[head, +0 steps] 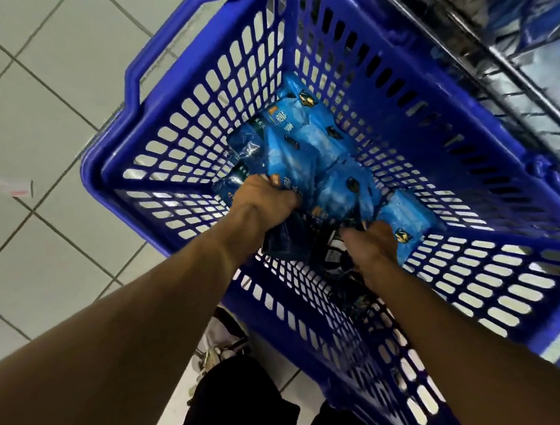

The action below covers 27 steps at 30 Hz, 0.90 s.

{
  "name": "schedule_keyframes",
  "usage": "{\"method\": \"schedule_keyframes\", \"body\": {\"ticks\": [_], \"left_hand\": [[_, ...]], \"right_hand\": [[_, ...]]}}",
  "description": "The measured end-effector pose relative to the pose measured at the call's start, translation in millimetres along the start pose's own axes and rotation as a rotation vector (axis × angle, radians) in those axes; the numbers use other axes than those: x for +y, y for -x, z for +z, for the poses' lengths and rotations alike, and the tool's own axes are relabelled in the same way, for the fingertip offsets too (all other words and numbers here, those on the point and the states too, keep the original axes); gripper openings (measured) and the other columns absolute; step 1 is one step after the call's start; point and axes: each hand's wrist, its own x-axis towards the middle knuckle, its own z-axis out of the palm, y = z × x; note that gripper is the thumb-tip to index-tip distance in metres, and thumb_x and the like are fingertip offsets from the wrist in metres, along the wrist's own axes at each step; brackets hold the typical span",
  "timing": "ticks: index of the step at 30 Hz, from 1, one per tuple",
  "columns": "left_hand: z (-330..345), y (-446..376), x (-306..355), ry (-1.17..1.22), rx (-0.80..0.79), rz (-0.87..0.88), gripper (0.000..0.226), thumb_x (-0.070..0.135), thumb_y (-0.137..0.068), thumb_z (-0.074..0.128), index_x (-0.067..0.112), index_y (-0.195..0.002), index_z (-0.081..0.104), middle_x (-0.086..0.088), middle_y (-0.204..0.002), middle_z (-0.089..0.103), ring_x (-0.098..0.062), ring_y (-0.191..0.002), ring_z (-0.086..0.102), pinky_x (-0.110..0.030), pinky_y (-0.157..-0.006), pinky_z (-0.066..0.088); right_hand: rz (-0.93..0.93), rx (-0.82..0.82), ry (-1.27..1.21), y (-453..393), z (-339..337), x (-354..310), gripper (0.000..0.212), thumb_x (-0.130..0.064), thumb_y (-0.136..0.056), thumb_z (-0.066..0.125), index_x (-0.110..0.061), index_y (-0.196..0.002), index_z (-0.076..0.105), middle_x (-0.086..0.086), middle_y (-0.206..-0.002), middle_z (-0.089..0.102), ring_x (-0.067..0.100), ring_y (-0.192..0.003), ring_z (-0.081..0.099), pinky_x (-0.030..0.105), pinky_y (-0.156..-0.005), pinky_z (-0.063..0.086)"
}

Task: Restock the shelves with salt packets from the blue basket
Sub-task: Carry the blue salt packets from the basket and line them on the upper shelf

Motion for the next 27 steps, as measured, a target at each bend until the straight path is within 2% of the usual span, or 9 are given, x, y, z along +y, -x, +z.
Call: {"method": "schedule_keyframes", "body": {"ticks": [4, 7, 9, 13, 16, 18, 20, 24, 27], "left_hand": [[-5.9, 44.0, 11.1, 0.284, -0.079, -0.009, 0.016, 0.002, -0.085, 0.073, 0.01, -0.099, 0.071, -0.016, -0.095, 0.077, -0.037, -0.087, 0.075, -0.052, -0.072, 0.064], [-12.7, 89.7, 20.2, 0.351, -0.123, 0.025, 0.02, 0.0, -0.084, 0.073, 0.007, -0.103, 0.072, -0.021, -0.1, 0.076, -0.042, -0.095, 0.073, -0.06, -0.081, 0.06], [-21.3, 124.5, 24.4, 0.431, -0.154, 0.035, 0.024, -0.001, -0.085, 0.071, 0.007, -0.108, 0.073, -0.02, -0.102, 0.077, -0.041, -0.095, 0.073, -0.056, -0.079, 0.062], [-39.9, 205.7, 36.2, 0.639, -0.241, 0.025, 0.017, 0.001, -0.089, 0.068, 0.01, -0.1, 0.076, -0.013, -0.099, 0.079, -0.027, -0.079, 0.075, -0.039, -0.068, 0.064], [-51.7, 269.6, 51.9, 0.69, -0.321, 0.022, 0.017, 0.004, -0.087, 0.071, 0.01, -0.101, 0.078, -0.016, -0.105, 0.078, -0.025, -0.075, 0.075, -0.038, -0.068, 0.064], [-61.5, 311.8, 61.8, 0.69, -0.356, 0.037, 0.027, 0.008, -0.078, 0.076, 0.009, -0.105, 0.078, -0.018, -0.107, 0.077, -0.027, -0.078, 0.075, -0.039, -0.069, 0.064], [-71.4, 354.9, 71.1, 0.688, -0.373, 0.025, 0.048, 0.014, -0.064, 0.081, 0.011, -0.112, 0.075, -0.018, -0.11, 0.076, -0.029, -0.084, 0.075, -0.039, -0.066, 0.064], [-81.6, 444.1, 86.5, 0.691, -0.394, 0.027, 0.044, 0.014, -0.062, 0.08, 0.012, -0.106, 0.078, -0.014, -0.104, 0.078, -0.027, -0.081, 0.077, -0.036, -0.061, 0.062], [-89.7, 509.7, 97.4, 0.639, -0.294, 0.091, 0.045, 0.012, -0.066, 0.079, 0.014, -0.111, 0.075, -0.012, -0.106, 0.078, -0.029, -0.095, 0.074, -0.044, -0.082, 0.063]], "right_hand": [[-0.029, -0.168, -0.398, 54.3, -32.2, -7.2, 0.054, -0.036, -0.064, 0.065, -0.026, -0.118, 0.062, 0.009, -0.12, 0.069, 0.031, -0.101, 0.069, 0.053, -0.087, 0.059], [-0.118, -0.306, -0.415, 100.2, -56.6, -21.5, 0.072, -0.04, -0.056, 0.06, -0.038, -0.128, 0.055, 0.008, -0.136, 0.06, 0.034, -0.119, 0.061, 0.06, -0.101, 0.05], [-0.151, -0.397, -0.437, 133.2, -76.2, -30.4, 0.069, -0.04, -0.057, 0.062, -0.04, -0.126, 0.056, 0.009, -0.13, 0.064, 0.035, -0.115, 0.062, 0.063, -0.099, 0.05], [-0.04, -0.597, -0.693, 202.0, -116.3, -44.8, 0.093, -0.062, -0.053, 0.08, -0.026, -0.137, 0.06, 0.013, -0.13, 0.068, 0.035, -0.117, 0.066, 0.06, -0.104, 0.048], [0.007, -0.785, -1.002, 262.8, -154.8, -54.9, 0.094, -0.087, -0.075, 0.048, -0.015, -0.134, 0.065, 0.017, -0.135, 0.065, 0.034, -0.123, 0.064, 0.051, -0.104, 0.05], [0.105, -0.95, -1.187, 301.0, -183.0, -57.8, 0.102, -0.085, -0.086, 0.022, -0.004, -0.128, 0.068, 0.02, -0.131, 0.066, 0.033, -0.119, 0.066, 0.045, -0.101, 0.053], [0.069, -1.088, -1.256, 341.7, -215.2, -64.2, 0.107, -0.078, -0.092, 0.01, 0.009, -0.133, 0.057, 0.027, -0.131, 0.062, 0.037, -0.123, 0.061, 0.044, -0.108, 0.046], [0.043, -1.16, -1.247, 417.8, -269.1, -67.0, 0.074, -0.052, -0.106, 0.028, 0.01, -0.142, 0.044, 0.031, -0.131, 0.058, 0.042, -0.126, 0.056, 0.047, -0.115, 0.034], [0.073, -0.959, -1.122, 464.0, -315.9, -62.1, 0.059, -0.039, -0.103, 0.041, 0.005, -0.14, 0.053, 0.024, -0.117, 0.07, 0.037, -0.111, 0.069, 0.044, -0.097, 0.055]]}}
